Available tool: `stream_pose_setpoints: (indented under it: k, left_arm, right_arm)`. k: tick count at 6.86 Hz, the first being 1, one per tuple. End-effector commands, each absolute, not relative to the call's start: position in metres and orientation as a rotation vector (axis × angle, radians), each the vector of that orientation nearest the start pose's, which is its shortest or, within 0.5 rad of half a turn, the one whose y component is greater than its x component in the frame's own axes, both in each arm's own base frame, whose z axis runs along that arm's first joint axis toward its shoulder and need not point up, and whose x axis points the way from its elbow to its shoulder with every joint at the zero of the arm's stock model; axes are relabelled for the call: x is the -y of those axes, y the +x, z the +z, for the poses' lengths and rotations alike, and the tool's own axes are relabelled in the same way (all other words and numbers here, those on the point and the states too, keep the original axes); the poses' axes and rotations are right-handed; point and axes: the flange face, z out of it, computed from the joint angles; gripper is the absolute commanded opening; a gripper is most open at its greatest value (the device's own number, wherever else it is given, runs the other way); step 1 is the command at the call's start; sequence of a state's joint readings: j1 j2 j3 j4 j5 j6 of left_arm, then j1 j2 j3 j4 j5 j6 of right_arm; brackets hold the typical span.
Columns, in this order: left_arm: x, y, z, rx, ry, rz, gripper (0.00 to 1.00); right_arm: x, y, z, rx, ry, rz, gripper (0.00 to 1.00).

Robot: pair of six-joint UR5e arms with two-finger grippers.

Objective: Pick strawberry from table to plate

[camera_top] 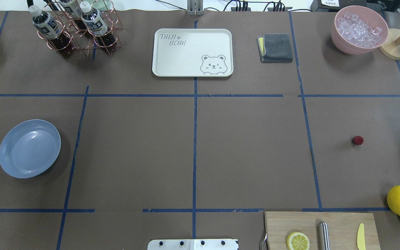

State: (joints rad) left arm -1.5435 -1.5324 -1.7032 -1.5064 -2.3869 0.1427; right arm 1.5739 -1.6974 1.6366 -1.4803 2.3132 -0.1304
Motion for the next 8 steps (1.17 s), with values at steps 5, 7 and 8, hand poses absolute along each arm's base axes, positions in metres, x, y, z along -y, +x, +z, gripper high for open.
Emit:
stream_pose_setpoints:
  k: [5, 7, 8]
  left_arm:
    - [0.478, -0.047, 0.610, -0.817, 0.085, 0.175, 1.00]
    - [0.483, -0.046, 0.595, -0.812, 0.119, 0.194, 1.00]
    - [0.491, -0.044, 0.581, -0.809, 0.144, 0.210, 1.00]
  right_arm:
    - [0.456, 0.067, 0.626, 0.735, 0.169, -0.146, 1.00]
    - [0.456, 0.067, 0.626, 0.736, 0.167, -0.136, 1.00]
    - [0.455, 0.067, 0.629, 0.736, 0.162, -0.137, 1.00]
